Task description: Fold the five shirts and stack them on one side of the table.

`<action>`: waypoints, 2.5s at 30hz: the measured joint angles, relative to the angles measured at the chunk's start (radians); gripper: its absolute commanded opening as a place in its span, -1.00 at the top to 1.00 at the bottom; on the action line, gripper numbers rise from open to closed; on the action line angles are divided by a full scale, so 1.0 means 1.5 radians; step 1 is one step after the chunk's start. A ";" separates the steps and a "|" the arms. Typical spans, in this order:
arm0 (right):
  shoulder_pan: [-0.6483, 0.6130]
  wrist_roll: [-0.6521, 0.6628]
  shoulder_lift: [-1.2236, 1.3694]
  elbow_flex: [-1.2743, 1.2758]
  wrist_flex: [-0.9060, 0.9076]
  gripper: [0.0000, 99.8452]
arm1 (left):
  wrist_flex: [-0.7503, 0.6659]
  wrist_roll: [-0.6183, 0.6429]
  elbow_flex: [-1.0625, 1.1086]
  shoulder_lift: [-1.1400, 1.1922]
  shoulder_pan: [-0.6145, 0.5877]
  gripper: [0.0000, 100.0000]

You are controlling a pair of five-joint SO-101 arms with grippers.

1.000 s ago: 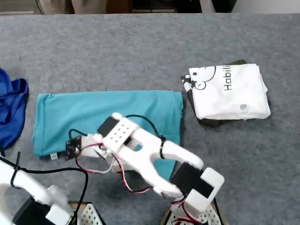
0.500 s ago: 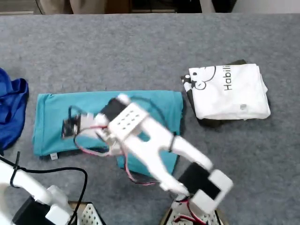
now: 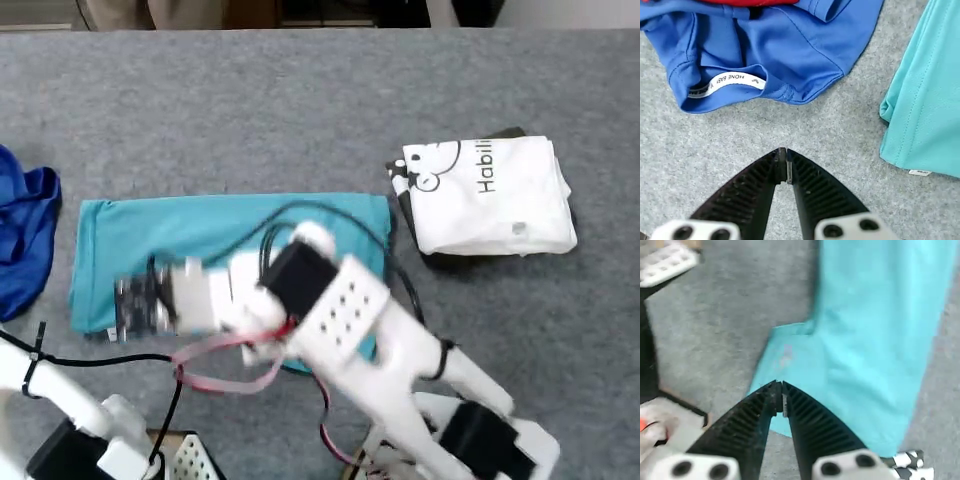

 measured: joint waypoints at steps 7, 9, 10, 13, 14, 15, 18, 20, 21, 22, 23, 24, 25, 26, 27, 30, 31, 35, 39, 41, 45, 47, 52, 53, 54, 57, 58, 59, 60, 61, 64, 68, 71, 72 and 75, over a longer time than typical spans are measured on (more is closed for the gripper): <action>-0.077 -0.052 -0.041 0.151 0.000 0.37 | 0.000 0.000 0.000 0.000 0.000 0.96; -0.078 -0.099 -0.041 0.151 0.000 0.19 | 0.000 0.000 0.000 0.000 0.000 0.96; -0.078 -0.105 -0.041 0.151 0.000 0.10 | 0.000 0.000 0.000 0.000 0.000 0.96; -0.079 -0.091 -0.041 0.151 0.000 0.01 | 0.000 0.000 0.000 0.000 0.000 0.96; -0.081 -0.087 -0.041 0.151 0.000 0.02 | 0.000 0.000 0.000 0.000 0.000 0.96; -0.082 -0.084 -0.041 0.151 0.000 0.06 | 0.000 0.000 0.000 0.000 0.000 0.96; -0.091 -0.069 -0.041 0.153 0.000 0.76 | 0.000 0.000 0.000 0.000 0.000 0.96; -0.102 -0.045 -0.041 0.166 0.000 0.93 | 0.000 0.000 0.000 0.000 0.000 0.96; -0.106 -0.045 -0.041 0.168 0.000 0.76 | 0.000 0.000 0.000 0.000 0.000 0.96; -0.108 -0.045 -0.041 0.172 0.000 0.61 | 0.000 0.000 0.000 0.000 0.000 0.96; -0.108 -0.044 -0.041 0.173 0.000 0.46 | 0.000 0.000 0.000 0.000 0.000 0.96; -0.108 -0.044 -0.041 0.173 0.000 0.31 | 0.000 0.000 0.000 0.000 0.000 0.96; -0.108 -0.044 -0.041 0.173 0.000 0.16 | 0.000 0.000 0.000 0.000 0.000 0.96; -0.102 -0.045 -0.041 0.173 0.000 0.02 | 0.000 0.000 0.000 0.000 0.000 0.96; -0.096 -0.049 -0.041 0.173 0.000 -0.11 | 0.000 0.000 0.000 0.000 0.000 0.96; -0.085 -0.055 -0.041 0.175 0.000 -0.19 | 0.000 0.000 0.000 0.000 0.001 0.96; -0.085 -0.056 -0.041 0.175 0.000 -0.11 | 0.000 0.000 0.000 0.000 0.001 0.96; -0.085 -0.045 -0.041 0.185 0.000 0.85 | 0.000 0.000 0.000 0.000 0.001 0.96; -0.081 -0.040 -0.041 0.192 0.000 0.51 | 0.000 0.000 0.000 0.000 0.001 0.96; -0.075 -0.042 -0.041 0.192 0.000 0.10 | 0.000 0.000 0.000 0.000 0.001 0.96; -0.063 -0.043 -0.041 0.192 0.000 -0.21 | 0.000 0.000 0.000 0.000 0.001 0.96; -0.063 -0.043 -0.041 0.193 0.000 -0.09 | 0.000 0.000 0.000 0.000 0.001 0.96; -0.063 -0.038 -0.041 0.203 0.000 0.97 | 0.000 0.000 0.000 0.000 0.001 0.96; -0.063 -0.038 -0.041 0.204 0.000 0.77 | 0.000 0.000 0.000 0.000 0.001 0.96; -0.061 -0.037 -0.041 0.207 0.000 0.58 | 0.000 0.000 0.000 0.000 0.001 0.96; -0.044 -0.055 -0.041 0.209 0.000 0.08 | 0.000 0.000 0.000 0.000 0.001 0.96; -0.040 -0.060 -0.041 0.209 -0.001 -0.04 | 0.000 0.000 0.000 0.000 0.001 0.96; -0.038 -0.062 -0.041 0.209 -0.001 -0.10 | 0.000 0.000 0.000 0.000 0.001 0.96; -0.037 -0.063 -0.041 0.209 -0.001 -0.10 | 0.000 0.000 0.000 0.000 0.001 0.96; -0.037 -0.064 -0.041 0.209 -0.001 -0.05 | 0.000 0.000 0.000 0.000 0.001 0.96; -0.034 -0.061 -0.041 0.215 -0.001 0.72 | 0.000 0.000 0.000 0.000 0.001 0.96; -0.034 -0.044 -0.041 0.228 -0.005 0.43 | 0.000 0.000 0.000 0.000 0.001 0.96; -0.034 -0.055 -0.041 0.228 -0.006 -0.22 | 0.000 0.000 0.000 0.000 0.001 0.96; -0.034 -0.056 -0.041 0.228 -0.006 -0.35 | 0.000 0.000 0.000 0.000 0.001 0.96; -0.034 -0.056 -0.041 0.228 -0.006 -0.39 | 0.000 0.000 0.000 0.000 0.001 0.96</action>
